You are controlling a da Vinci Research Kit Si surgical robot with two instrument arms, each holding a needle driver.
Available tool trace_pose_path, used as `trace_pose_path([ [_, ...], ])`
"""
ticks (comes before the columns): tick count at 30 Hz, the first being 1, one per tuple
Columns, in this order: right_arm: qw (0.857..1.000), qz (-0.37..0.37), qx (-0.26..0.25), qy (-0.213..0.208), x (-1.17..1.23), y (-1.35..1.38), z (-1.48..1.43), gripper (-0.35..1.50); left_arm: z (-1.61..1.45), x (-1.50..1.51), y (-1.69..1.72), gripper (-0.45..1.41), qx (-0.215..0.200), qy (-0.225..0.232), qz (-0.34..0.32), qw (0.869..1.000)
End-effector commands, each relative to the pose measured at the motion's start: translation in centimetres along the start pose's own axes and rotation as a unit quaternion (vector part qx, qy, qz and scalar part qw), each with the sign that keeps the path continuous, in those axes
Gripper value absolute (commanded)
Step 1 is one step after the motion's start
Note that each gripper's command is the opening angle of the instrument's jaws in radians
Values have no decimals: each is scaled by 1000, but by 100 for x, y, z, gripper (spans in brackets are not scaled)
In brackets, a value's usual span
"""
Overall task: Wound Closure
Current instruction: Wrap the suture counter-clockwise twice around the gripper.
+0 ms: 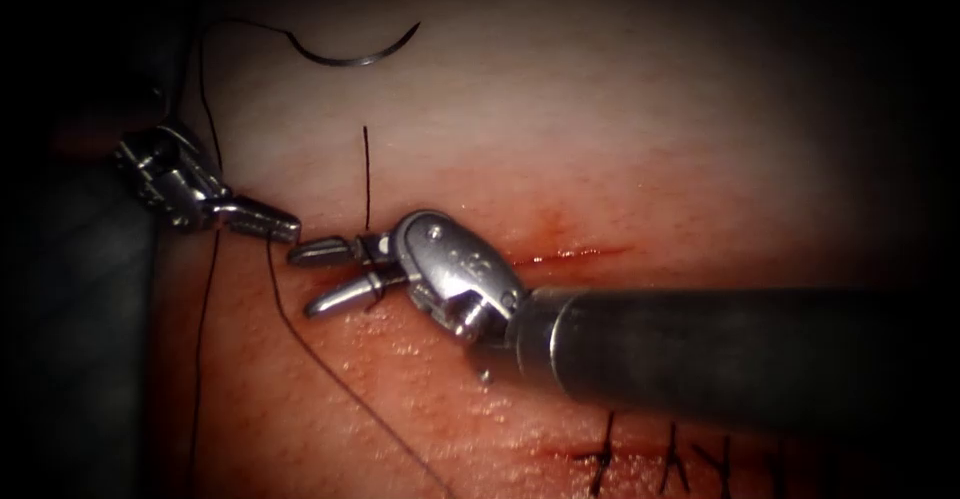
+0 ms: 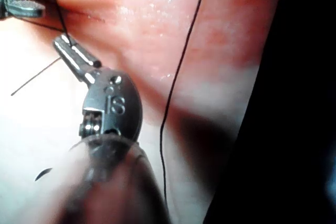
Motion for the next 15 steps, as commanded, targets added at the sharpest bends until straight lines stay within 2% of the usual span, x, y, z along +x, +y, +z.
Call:
trace_pose_path([
  [1,1000,0,-6,6,-2,6,2,39,4,-6,2,-45,-1,-2,3,1000],
  [7,998,1,-60,11,2,8,1,41,15,5,23,-45,22,-40,-4,999],
  [9,996,0,-88,3,3,9,0,54,19,13,29,-45,39,-64,-10,997],
  [10,996,0,-88,3,3,9,0,54,19,13,29,-45,39,-64,-10,997],
  [11,994,0,-113,-4,3,10,1,69,25,20,33,-45,54,-84,-12,995],
  [15,989,3,-146,-11,4,12,2,79,43,36,39,-45,64,-118,-13,991],
])
